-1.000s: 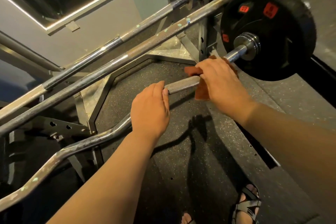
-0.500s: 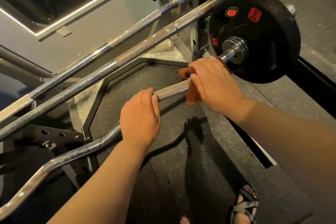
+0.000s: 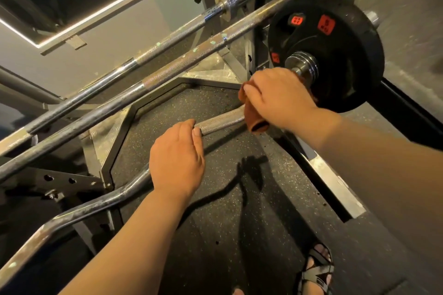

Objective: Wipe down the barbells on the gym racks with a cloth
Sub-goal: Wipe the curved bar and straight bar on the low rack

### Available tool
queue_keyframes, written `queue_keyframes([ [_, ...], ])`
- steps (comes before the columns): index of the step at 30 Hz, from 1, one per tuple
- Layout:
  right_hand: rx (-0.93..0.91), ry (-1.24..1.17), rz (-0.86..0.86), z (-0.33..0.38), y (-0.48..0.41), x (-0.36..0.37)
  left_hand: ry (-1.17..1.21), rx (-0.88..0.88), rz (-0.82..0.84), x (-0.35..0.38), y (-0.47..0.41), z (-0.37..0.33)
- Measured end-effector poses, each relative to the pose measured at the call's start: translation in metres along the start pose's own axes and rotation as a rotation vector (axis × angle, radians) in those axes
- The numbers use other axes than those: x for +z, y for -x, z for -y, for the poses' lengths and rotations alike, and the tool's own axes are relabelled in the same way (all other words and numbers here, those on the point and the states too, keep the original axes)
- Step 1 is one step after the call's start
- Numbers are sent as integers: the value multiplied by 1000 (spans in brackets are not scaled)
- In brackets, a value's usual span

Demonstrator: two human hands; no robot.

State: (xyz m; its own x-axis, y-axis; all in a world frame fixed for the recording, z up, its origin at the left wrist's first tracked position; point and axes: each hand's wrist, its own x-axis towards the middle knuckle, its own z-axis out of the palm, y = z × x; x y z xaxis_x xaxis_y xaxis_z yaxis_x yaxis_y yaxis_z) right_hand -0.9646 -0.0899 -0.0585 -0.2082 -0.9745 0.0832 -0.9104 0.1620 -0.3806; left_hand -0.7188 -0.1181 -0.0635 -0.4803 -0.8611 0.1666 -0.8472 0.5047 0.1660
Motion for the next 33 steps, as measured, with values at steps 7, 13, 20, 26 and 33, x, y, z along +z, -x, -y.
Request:
queue_keyframes([
  [7,46,-247,-169,-4,42,27,6,-2,-8,-1,0,-1],
  [13,73,-92,31,-22,-1,-11,10,-3,-3,-1,0,-1],
  [20,167,-385,-216,-6,39,24,-8,-5,7,1,-2,-1],
  [26,143,-370,-105,-21,22,6,-1,3,-7,1,0,0],
  [33,249,-437,-168,10,34,16,-24,-6,3,3,-2,2],
])
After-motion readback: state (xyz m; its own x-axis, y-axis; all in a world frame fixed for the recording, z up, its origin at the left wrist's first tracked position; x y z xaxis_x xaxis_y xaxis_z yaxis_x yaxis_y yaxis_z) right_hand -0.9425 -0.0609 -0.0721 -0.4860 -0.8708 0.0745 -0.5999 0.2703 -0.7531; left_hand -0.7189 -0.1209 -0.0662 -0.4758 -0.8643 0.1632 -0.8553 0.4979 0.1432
